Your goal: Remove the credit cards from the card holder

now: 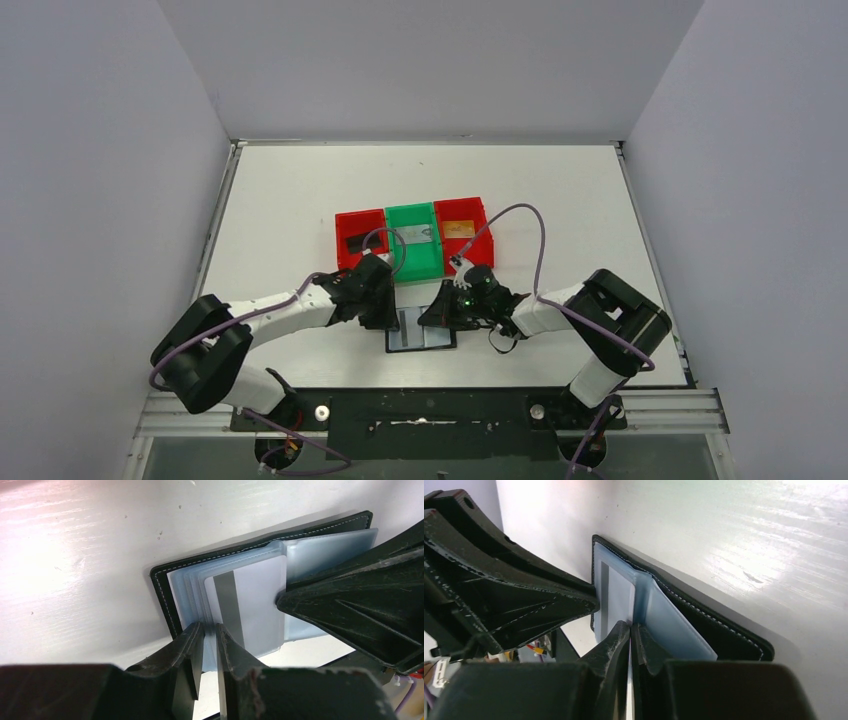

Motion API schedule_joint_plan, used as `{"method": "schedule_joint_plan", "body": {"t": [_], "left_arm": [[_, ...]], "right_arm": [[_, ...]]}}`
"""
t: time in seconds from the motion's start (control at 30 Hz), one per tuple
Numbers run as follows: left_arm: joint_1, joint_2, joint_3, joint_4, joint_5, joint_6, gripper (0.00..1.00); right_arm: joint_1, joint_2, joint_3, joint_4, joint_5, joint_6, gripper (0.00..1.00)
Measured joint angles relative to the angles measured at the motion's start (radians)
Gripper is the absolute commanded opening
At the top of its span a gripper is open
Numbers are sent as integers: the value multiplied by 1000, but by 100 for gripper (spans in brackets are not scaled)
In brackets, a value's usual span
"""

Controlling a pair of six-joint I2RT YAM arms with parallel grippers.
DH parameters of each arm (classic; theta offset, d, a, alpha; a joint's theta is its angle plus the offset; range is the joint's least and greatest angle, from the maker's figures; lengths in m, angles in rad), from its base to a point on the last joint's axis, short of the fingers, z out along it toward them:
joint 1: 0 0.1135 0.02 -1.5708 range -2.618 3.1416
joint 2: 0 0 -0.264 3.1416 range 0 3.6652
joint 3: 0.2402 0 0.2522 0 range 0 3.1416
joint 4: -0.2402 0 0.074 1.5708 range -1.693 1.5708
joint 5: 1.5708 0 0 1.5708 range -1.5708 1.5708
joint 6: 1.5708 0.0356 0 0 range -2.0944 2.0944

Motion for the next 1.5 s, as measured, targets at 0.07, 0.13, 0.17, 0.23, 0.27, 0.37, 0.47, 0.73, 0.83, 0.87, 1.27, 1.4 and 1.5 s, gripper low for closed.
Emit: {"method": "schedule_joint_plan", "body": {"t": [0.07,0.13,0.17,0.23,0.27,0.37,0.47,0.73,0.83,0.87,1.27,1.4,1.5], "left_arm": [[0,3,0,4,-1,-1,15],[0,5,0,6,0,-3,14],[-1,5,0,7,-1,-3,14],[-2,5,0,10,-2,-3,13],[-2,6,0,11,-2,-4,13],[-4,6,0,12,-6,-6,16],[-6,5,3,12,-13,-9,29],[-13,-69,24,-10,-51,5,49],[-13,-89,44,35,-16,15,44],[-14,-86,52,51,0,19,43],[-112,43,91,25,-37,14,22],[-111,36,45,37,-41,-26,21],[-111,34,40,40,-50,-48,17]], "right_arm": [[-10,0,-14,29,-21,13,0],[-16,0,-19,45,-34,18,0],[-18,0,-20,46,-38,20,0],[-22,0,-20,46,-41,24,0],[-23,0,-20,44,-41,26,0],[-26,-3,-21,31,-35,35,1],[-31,-6,-21,2,-27,39,1],[-36,-2,-21,-8,-25,58,1],[-36,-1,-21,-6,-24,64,1],[-36,-1,-21,-6,-23,65,1],[-36,-1,-22,-6,-11,73,1],[-36,-5,-25,-6,-5,77,2],[-36,-14,-29,-6,-4,77,2]]}}
